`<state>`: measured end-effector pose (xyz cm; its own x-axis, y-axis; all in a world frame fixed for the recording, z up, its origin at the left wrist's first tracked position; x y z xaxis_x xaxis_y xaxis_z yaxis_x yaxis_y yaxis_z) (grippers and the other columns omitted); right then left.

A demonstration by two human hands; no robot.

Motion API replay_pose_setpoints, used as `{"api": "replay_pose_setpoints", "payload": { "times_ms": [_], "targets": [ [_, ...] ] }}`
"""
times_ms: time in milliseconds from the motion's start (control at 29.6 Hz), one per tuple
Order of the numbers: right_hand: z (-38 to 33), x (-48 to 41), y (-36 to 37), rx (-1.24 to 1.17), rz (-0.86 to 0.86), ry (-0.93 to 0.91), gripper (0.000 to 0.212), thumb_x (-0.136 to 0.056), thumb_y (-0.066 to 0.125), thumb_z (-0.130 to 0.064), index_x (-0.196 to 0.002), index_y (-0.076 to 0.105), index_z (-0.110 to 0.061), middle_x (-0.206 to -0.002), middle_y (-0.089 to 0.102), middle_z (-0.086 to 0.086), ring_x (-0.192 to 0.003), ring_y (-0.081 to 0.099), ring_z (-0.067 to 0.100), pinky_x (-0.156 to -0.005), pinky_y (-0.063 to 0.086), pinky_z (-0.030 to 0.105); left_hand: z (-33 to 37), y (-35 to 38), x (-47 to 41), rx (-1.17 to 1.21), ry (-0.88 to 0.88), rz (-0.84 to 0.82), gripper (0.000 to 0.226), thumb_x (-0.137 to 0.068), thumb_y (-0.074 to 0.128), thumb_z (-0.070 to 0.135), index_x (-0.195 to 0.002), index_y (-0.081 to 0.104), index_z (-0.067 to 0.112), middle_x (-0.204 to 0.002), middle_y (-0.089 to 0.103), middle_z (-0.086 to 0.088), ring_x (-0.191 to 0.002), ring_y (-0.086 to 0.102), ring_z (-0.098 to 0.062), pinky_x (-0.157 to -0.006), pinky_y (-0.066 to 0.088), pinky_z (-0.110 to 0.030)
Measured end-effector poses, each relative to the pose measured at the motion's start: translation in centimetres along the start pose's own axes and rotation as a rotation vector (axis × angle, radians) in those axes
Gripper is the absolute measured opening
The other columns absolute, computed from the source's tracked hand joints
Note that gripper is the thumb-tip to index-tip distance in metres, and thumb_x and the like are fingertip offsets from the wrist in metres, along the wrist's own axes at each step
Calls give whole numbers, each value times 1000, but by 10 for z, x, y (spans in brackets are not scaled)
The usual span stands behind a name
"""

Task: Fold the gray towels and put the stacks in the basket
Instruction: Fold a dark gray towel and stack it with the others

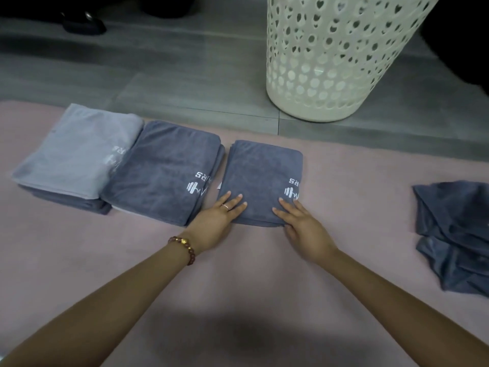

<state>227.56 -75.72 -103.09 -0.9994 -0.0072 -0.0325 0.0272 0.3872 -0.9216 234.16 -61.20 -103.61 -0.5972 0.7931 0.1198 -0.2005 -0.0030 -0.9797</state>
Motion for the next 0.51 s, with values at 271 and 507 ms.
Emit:
{"api": "replay_pose_setpoints", "payload": {
  "times_ms": [271, 507],
  "targets": [
    [-11, -1, -5, -68, 11, -31, 48, -85, 50, 2, -130, 56, -13, -142, 46, 9, -135, 37, 35, -109, 33, 38, 8, -32, 8, -208, 179, 226, 52, -64, 36, -9, -98, 73, 7, -101, 72, -11, -87, 71, -23, -51, 54, -24],
    [-40, 22, 19, -4, 23, -239, 49, -83, 49, -1, -129, 57, -14, -136, 54, 2, -133, 38, 33, -100, 42, 35, 2, -21, 47, -238, 141, 212, 55, -68, 29, -2, -101, 72, 5, -105, 71, -10, -90, 71, -20, -57, 58, -24]
  ]
}}
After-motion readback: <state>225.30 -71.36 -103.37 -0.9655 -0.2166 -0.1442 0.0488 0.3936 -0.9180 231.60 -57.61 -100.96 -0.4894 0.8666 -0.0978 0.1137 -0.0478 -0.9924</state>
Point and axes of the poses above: each hand's wrist, its own x-axis away from the middle knuckle, its own y-axis out of the palm, z = x × y, the point moved 10 cm from there along -x, towards the middle knuckle
